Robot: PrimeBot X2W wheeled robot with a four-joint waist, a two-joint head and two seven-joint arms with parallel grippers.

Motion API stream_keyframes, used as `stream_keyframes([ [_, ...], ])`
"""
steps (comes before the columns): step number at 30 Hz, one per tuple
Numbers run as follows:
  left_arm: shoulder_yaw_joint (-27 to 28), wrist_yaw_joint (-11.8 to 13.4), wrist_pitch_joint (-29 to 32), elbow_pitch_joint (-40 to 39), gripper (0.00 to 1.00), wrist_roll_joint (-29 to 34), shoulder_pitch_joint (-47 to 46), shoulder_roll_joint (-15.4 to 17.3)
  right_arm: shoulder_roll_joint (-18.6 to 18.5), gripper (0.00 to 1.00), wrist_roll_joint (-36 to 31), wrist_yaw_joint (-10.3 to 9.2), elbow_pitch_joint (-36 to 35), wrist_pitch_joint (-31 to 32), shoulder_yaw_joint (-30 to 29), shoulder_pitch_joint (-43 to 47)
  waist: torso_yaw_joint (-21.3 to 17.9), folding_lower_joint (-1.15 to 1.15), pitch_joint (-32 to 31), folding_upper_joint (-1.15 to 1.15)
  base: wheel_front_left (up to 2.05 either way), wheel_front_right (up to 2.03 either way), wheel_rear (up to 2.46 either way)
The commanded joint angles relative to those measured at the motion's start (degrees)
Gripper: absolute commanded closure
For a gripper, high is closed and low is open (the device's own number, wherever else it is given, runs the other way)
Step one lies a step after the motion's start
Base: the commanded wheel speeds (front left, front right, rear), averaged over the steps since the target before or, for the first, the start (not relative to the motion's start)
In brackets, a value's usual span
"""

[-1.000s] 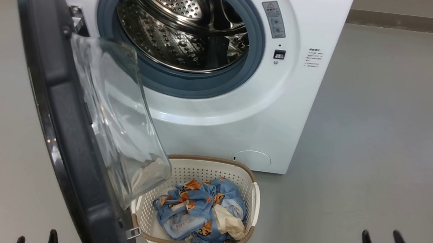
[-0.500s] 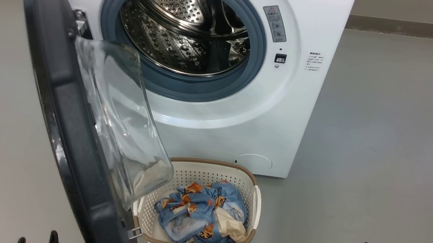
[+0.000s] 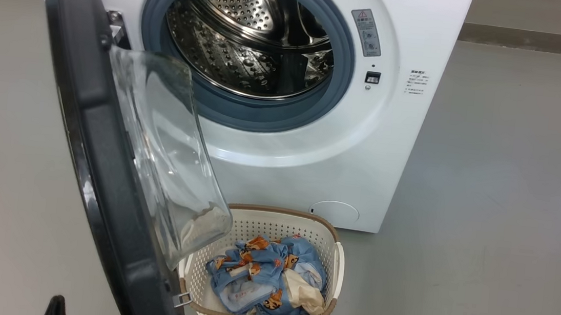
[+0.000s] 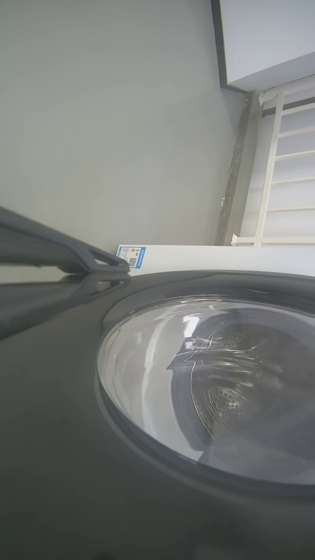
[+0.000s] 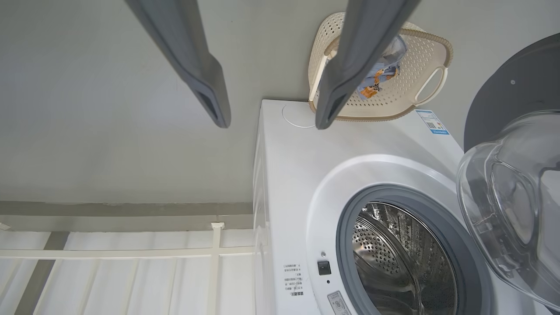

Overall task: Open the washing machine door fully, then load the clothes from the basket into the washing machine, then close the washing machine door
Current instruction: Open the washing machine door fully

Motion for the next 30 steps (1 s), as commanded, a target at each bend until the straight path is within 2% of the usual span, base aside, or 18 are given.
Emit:
stream_keyframes([
  [1,1.81,0.32,-0.37,-2.10,1.00,-0.10,-0.72,0.67,-0.62,0.00,-0.52,0.09,-1.15,-0.69,1.09,-0.81,0.21,0.00,0.09,0.00,0.00,0.00,0.00],
  [5,2.73,1.93,-0.37,-4.04,1.00,-1.50,-1.06,0.67,-0.52,0.00,-0.46,0.09,-1.19,-0.69,0.94,-0.98,0.78,0.00,0.36,0.00,0.00,0.00,0.00],
  [8,4.99,4.58,-0.37,-7.90,1.00,-2.69,-1.90,0.67,-0.42,0.00,-0.46,0.09,-1.41,-0.69,0.69,-0.95,1.28,0.00,0.57,0.00,0.00,0.00,0.00],
  [13,7.29,8.91,-0.37,-19.33,1.00,-2.65,-3.47,0.67,-0.27,0.00,-0.29,0.09,-1.66,-0.69,-0.03,-0.85,2.43,0.00,0.99,0.00,0.00,0.00,0.00],
  [17,4.54,10.21,-0.37,-28.96,1.00,-1.88,-4.32,0.67,-0.09,0.00,0.01,0.09,-1.47,-0.69,-0.20,-0.58,3.60,0.00,0.92,0.00,0.00,0.00,0.00],
  [20,-0.68,9.48,-0.37,-35.38,1.00,-0.46,-4.08,0.67,0.01,0.00,0.06,0.09,-1.28,-0.69,0.04,-0.49,4.26,0.00,0.88,0.00,0.00,0.00,0.00],
  [21,-3.18,8.68,-0.37,-37.15,1.00,-0.59,-3.81,0.67,0.03,0.00,0.06,0.09,-1.26,-0.69,0.00,-0.46,4.45,0.00,0.85,0.00,0.00,0.00,0.00],
  [23,-8.79,5.54,0.45,-39.88,1.00,0.00,-2.96,1.29,0.08,0.00,0.12,0.09,-1.21,-0.69,-0.22,-0.34,5.07,0.00,0.69,0.00,0.00,0.00,0.00],
  [26,-15.64,2.30,4.73,-45.18,1.00,-0.83,-2.78,1.80,0.12,0.00,0.25,0.09,-1.11,-0.69,-0.41,-0.08,5.74,0.00,0.51,0.00,0.00,0.00,0.00],
  [28,-20.41,0.61,8.67,-47.32,1.00,-3.88,-2.34,1.67,0.13,0.00,0.66,0.09,-1.07,-0.69,-0.54,-0.02,6.13,0.00,0.55,0.00,0.00,0.00,0.00],
  [30,-23.61,0.30,12.78,-46.64,1.00,-6.04,-1.40,1.73,0.14,0.00,1.03,0.09,-0.95,-0.69,-0.42,-0.08,6.23,0.00,0.66,0.00,0.00,0.00,0.00],
])
